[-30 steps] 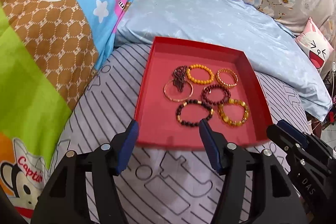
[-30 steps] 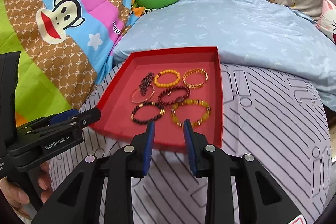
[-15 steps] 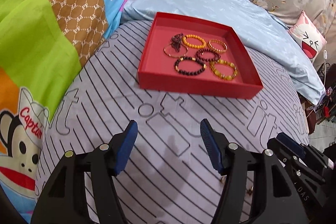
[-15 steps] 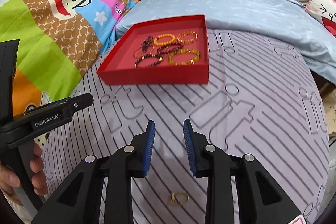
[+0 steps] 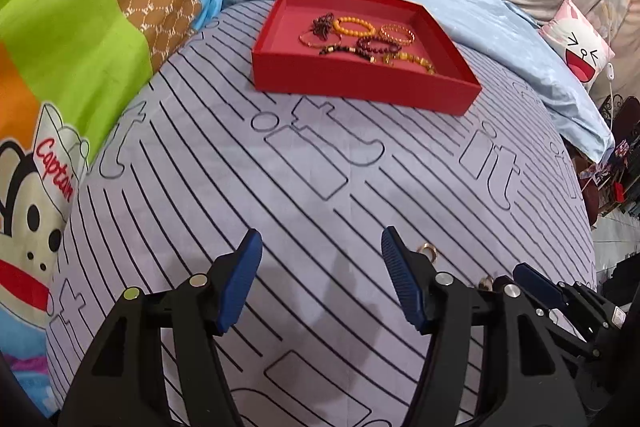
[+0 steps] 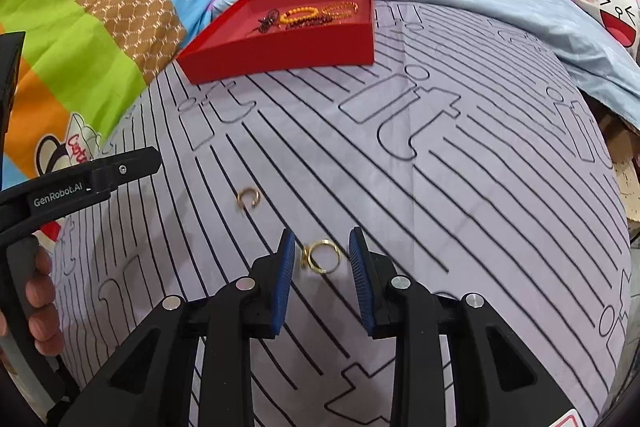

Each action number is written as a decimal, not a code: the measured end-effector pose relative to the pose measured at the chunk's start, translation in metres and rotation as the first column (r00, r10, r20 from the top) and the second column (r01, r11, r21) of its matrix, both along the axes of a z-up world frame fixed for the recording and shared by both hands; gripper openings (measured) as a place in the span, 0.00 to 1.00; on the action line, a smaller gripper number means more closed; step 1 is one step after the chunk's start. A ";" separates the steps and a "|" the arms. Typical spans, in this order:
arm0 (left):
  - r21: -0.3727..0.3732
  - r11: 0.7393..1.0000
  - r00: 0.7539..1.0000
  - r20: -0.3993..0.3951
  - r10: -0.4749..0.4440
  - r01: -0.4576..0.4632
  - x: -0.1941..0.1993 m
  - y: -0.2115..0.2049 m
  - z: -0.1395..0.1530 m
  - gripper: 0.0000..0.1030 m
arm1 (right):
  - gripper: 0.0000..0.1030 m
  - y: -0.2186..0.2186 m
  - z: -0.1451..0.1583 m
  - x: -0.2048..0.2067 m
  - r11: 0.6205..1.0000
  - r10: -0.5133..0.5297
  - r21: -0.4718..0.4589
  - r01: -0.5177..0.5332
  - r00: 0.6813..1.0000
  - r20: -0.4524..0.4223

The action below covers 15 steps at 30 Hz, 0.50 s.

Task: Organize jewelry
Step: 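Move both open grippers away from the tray toward the gold rings, then lower the right gripper onto the gold ring and close it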

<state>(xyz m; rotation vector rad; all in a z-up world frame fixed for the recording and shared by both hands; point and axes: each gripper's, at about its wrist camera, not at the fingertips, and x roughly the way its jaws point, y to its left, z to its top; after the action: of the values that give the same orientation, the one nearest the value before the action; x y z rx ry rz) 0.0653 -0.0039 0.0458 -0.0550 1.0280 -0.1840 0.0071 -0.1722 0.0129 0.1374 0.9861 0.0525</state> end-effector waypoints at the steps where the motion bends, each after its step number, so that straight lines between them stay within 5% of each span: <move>1: 0.000 1.000 1.000 -0.005 -0.001 0.001 -0.003 -0.001 -0.002 0.57 | 0.27 0.001 -0.002 -0.001 1.000 -0.002 -0.003 0.002 1.000 -0.003; 15: 0.017 1.000 0.999 -0.037 -0.012 0.012 -0.024 -0.002 -0.014 0.57 | 0.27 0.011 -0.016 -0.004 1.000 0.005 -0.014 -0.006 1.000 -0.019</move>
<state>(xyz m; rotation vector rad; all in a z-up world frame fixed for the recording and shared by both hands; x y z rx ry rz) 0.0415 -0.0054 0.0316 -0.0369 1.0665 -0.1856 0.0035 -0.1610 -0.0033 0.1222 1.0055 0.0493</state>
